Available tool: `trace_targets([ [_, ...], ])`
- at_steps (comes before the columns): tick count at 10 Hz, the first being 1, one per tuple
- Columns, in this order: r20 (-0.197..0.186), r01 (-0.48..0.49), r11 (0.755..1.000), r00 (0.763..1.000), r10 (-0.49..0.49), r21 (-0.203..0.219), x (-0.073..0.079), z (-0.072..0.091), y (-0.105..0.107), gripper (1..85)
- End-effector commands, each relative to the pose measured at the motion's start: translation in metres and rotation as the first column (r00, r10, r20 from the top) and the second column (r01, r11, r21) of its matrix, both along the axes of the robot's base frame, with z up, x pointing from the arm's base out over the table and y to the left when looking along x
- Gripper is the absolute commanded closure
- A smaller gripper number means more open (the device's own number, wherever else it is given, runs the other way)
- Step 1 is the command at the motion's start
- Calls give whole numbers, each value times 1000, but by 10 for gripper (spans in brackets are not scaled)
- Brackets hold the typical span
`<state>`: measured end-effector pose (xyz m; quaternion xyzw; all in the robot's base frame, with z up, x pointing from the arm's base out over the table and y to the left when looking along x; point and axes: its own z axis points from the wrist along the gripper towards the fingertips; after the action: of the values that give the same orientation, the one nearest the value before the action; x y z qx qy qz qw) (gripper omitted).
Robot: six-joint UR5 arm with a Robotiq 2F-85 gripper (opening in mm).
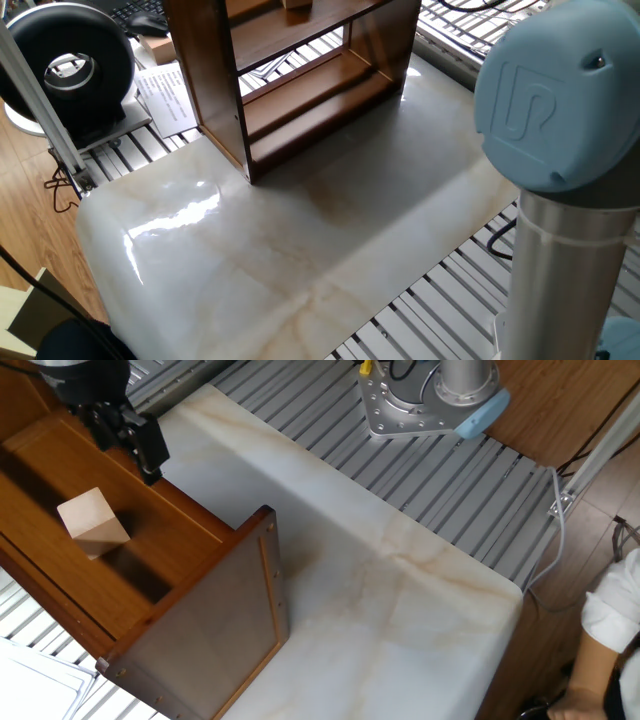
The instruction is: Take the object down from the shelf
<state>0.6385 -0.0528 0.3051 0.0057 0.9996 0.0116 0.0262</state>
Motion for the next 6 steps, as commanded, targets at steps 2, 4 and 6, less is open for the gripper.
trace_targets([
  [2, 37, -18, 1000, 999, 17, 13, 9, 2, 10, 123],
  [4, 39, -7, 1000, 999, 7, -3, 9, 2, 6, 123],
  [6, 59, -11, 1000, 998, 10, 14, 14, 3, 10, 103],
])
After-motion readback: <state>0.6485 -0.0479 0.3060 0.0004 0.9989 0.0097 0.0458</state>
